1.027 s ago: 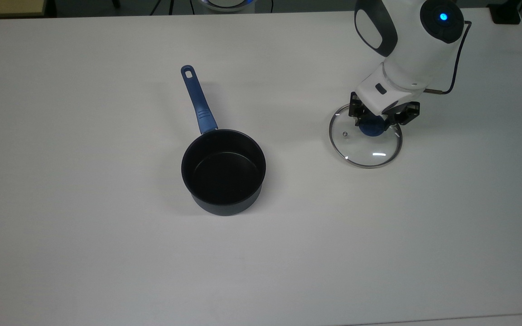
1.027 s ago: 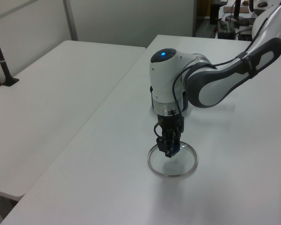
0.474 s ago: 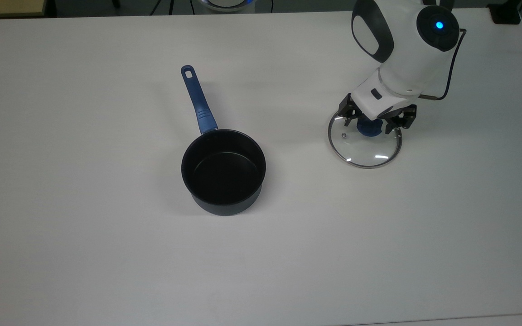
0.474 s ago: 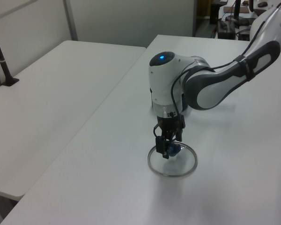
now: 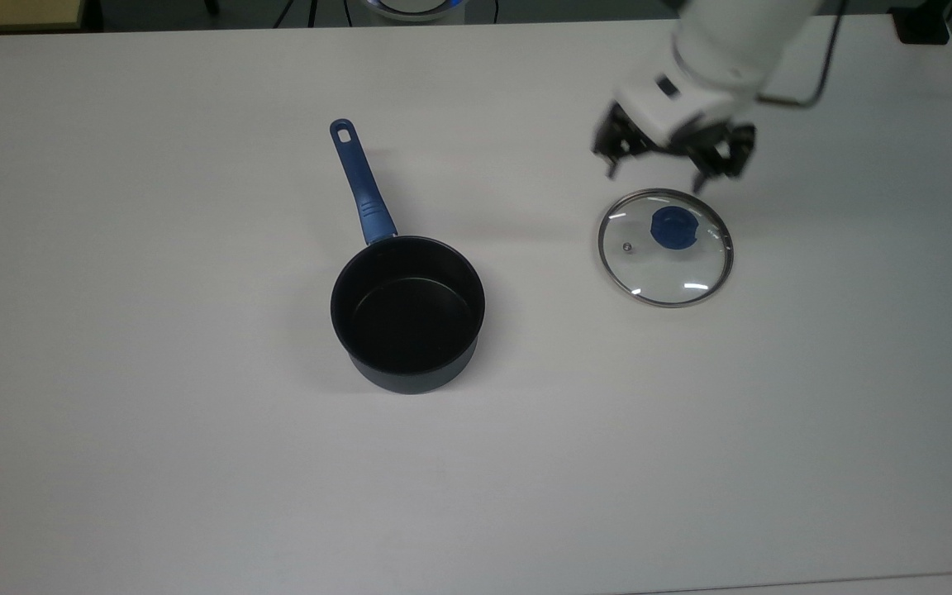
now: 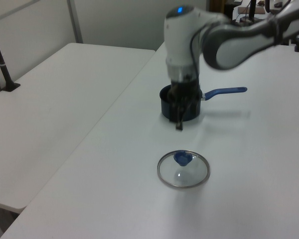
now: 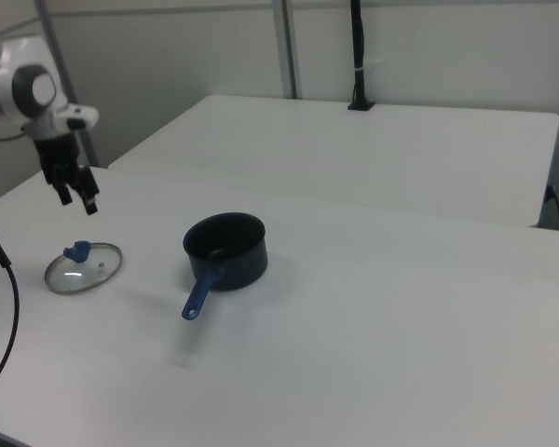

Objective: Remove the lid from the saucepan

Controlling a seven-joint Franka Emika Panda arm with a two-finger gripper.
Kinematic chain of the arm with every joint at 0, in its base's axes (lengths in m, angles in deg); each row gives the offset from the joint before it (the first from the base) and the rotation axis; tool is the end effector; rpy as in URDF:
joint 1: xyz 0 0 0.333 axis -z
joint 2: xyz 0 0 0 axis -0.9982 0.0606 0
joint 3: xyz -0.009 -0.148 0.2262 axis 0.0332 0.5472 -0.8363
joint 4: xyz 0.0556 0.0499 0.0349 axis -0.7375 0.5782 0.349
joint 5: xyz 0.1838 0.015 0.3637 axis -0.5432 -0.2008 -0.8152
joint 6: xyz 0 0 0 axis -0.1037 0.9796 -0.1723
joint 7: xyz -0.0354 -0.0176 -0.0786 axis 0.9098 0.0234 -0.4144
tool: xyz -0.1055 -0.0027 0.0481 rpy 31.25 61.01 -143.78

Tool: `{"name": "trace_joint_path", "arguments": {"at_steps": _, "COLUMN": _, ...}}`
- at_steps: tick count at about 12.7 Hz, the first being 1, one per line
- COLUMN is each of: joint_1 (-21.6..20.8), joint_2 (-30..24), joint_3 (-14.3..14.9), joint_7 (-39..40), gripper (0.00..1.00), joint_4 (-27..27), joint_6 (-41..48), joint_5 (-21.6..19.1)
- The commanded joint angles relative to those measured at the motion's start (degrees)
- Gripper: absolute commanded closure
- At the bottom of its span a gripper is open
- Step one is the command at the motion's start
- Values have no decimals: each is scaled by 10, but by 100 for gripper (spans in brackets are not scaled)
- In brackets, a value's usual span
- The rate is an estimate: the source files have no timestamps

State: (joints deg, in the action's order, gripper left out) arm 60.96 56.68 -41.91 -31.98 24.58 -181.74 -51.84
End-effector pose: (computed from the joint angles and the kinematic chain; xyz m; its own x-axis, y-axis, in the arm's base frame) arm 0.5969 0.3078 0.4083 0.9877 -0.1534 -0.0309 -0.1515 -0.9869 0.0560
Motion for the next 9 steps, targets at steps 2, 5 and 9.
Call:
{"name": "trace_joint_path", "arguments": {"at_steps": 2, "joint_1": 125, "joint_2": -117, "joint_3": -21, "joint_7": 134, "gripper": 0, "joint_4": 49, "joint_6": 85, "joint_5": -1}}
{"name": "trace_joint_path", "arguments": {"at_steps": 5, "joint_1": 236, "joint_2": -199, "joint_3": -34, "joint_7": 227, "gripper": 0, "joint_4": 103, "joint_6": 89, "joint_5": -3}}
{"name": "trace_joint_path", "arguments": {"at_steps": 9, "joint_1": 318, "joint_2": -233, "joint_3": -77, "joint_7": 269, "gripper": 0, "joint_4": 126, "joint_6": 84, "joint_5": -8}}
